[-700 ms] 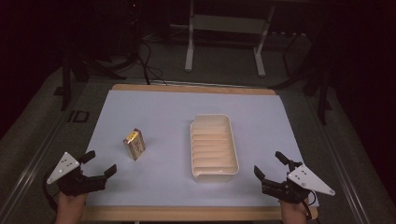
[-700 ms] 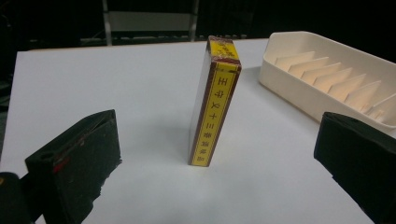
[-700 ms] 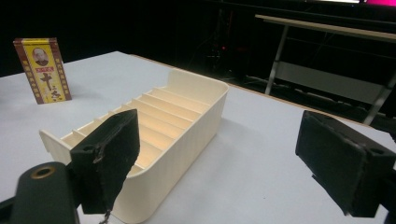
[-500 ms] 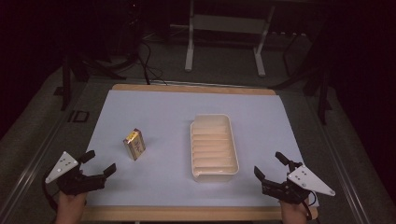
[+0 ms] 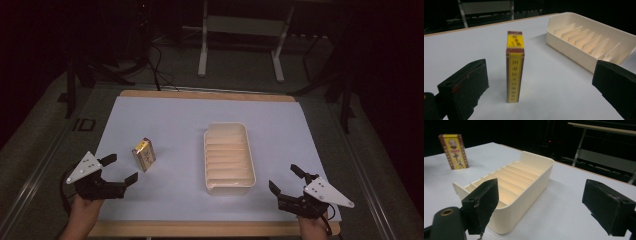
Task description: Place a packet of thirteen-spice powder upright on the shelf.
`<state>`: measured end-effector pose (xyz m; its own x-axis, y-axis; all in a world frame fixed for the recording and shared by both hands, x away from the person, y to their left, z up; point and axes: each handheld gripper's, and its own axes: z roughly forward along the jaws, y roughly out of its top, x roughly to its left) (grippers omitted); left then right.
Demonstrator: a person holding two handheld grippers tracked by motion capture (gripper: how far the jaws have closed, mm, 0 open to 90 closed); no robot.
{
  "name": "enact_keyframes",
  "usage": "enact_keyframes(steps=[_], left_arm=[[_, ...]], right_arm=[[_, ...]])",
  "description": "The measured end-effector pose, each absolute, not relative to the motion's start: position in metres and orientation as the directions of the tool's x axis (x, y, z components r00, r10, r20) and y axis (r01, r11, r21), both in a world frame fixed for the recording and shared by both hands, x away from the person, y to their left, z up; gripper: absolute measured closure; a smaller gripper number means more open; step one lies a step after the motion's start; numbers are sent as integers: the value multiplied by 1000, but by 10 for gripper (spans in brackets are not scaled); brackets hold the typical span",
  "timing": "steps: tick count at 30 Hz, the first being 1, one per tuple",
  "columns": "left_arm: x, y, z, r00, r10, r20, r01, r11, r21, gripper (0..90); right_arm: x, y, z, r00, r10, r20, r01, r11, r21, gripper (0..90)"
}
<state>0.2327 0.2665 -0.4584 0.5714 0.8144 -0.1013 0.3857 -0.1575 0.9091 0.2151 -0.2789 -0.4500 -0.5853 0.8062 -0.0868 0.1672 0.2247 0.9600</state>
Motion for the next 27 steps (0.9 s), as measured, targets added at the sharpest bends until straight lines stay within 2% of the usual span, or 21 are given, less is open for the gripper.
enact_keyframes(steps=[3,5,16,27], left_arm=[[240,262,-458,562,817,-127,442,-168,881,6],[243,261,-458,551,827,-111,486,-210,848,6],[248,263,-452,521,845,-123,650,-299,699,5],[247,264,-437,533,839,-108,735,-396,550,5]], right_arm=[[212,-273,-450,-602,789,-122,146,259,955,136],[211,-272,-450,-605,785,-132,140,268,953,136],[214,-273,-450,-610,784,-118,152,262,953,136],[216,-272,-450,-623,774,-114,157,267,951,135]])
